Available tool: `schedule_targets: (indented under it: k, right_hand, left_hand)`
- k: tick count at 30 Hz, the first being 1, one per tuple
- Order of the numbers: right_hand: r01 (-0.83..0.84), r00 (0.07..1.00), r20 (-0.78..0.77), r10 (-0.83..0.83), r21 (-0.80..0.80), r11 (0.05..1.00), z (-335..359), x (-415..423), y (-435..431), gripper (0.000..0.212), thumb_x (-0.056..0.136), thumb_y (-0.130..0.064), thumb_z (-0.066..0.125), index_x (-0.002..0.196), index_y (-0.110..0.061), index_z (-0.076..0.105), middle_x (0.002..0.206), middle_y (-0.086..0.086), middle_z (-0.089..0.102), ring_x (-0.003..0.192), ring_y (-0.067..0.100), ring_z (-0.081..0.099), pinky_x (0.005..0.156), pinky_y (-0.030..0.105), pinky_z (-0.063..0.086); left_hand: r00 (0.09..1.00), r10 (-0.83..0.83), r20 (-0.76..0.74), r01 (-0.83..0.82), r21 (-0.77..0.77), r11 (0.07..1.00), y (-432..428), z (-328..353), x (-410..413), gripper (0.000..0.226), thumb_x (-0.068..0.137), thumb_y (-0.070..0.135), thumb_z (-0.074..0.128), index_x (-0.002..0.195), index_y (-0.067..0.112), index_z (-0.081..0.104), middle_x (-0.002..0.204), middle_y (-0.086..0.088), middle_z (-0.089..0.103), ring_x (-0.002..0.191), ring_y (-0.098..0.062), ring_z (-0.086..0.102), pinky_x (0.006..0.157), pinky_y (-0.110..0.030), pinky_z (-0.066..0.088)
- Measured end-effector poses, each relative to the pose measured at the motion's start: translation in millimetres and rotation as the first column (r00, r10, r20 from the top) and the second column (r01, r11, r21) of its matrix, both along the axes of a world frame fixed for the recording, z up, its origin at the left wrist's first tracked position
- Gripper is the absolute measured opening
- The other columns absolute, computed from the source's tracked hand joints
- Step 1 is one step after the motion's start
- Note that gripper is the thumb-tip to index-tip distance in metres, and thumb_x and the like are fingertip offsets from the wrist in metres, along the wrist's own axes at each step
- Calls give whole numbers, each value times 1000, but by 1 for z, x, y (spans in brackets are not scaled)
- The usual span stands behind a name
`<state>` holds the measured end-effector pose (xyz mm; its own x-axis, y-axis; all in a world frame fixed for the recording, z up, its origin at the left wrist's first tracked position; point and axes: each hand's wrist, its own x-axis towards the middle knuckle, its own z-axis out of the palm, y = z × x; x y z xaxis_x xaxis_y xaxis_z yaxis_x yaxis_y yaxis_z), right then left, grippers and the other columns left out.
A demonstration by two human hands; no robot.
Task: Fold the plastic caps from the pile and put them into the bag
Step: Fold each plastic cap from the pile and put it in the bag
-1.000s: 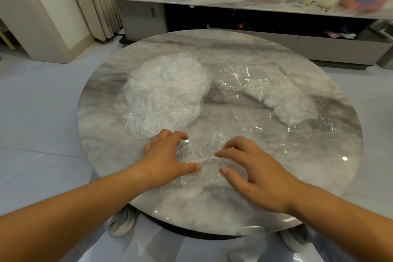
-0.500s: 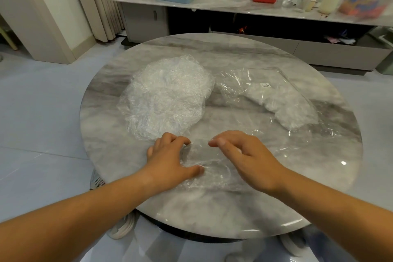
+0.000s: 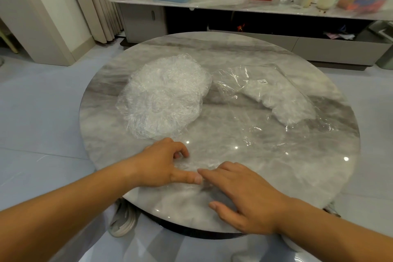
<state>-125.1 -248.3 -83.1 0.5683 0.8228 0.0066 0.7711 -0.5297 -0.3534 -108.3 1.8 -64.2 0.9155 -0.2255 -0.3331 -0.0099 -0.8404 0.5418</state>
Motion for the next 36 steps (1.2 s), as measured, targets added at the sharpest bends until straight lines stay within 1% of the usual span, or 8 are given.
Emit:
schedule_targets:
  k: [3,6,12,17,23,26,30,36]
  right_hand:
    - [-4,1000,19,5,-19,1000,0,-1,-1,52,99,-46,46,144,-21,48,126,-9,59,109,13,51,95,30,42]
    - [-13,999,50,15,-30,999,-2,-4,-3,39,100,-47,45,126,-25,64,132,-10,58,114,14,52,93,30,43]
    - [25,999,49,-23,-47,999,-6,-10,-9,38,101,-50,41,118,-28,66,133,-5,48,111,16,53,94,34,45]
    - [12,998,55,-10,-35,999,-3,-8,-10,35,100,-51,44,114,-28,67,112,-9,51,103,13,49,88,32,44]
    - [60,998,31,-60,-9,998,6,-2,-8,43,102,-52,38,132,-28,57,109,-15,60,105,7,49,94,30,41]
    - [85,995,55,-88,55,995,12,-1,-4,38,103,-47,41,126,-26,63,112,-13,62,104,8,53,93,32,45]
    - [153,985,52,-163,157,976,15,0,7,33,102,-36,44,121,-23,66,122,-7,57,107,12,56,92,29,47]
    - [66,998,-1,-66,-36,997,0,-7,16,39,102,-39,34,127,-25,60,135,-5,46,112,14,48,96,34,44]
  left_hand:
    - [994,112,19,-112,-11,994,-4,0,-3,61,72,87,52,89,29,61,75,12,57,67,-3,53,64,-25,40]
    - [995,76,71,-88,175,981,-1,-4,-6,41,83,70,61,90,31,54,81,11,57,73,-4,54,63,-25,39]
    - [992,99,83,-120,323,939,3,-4,-10,45,81,71,62,78,28,51,80,10,58,74,-8,55,65,-28,43]
    - [987,109,116,-149,420,895,-5,-1,-19,54,86,78,47,73,26,49,76,10,54,72,-10,53,61,-29,37]
    - [963,257,87,-270,206,941,-4,1,-19,62,85,75,53,68,16,42,64,3,50,57,-13,47,57,-28,37]
    - [953,302,-12,-301,42,953,2,-6,-14,56,82,67,65,70,17,45,62,0,48,54,-13,48,56,-27,41]
    - [942,336,-12,-336,-93,937,1,-12,-12,49,80,58,74,71,16,52,61,5,49,54,-11,48,53,-28,43]
    - [932,362,30,-351,-179,919,-2,-10,-14,43,81,55,75,82,16,57,66,5,54,56,-13,55,56,-36,56]
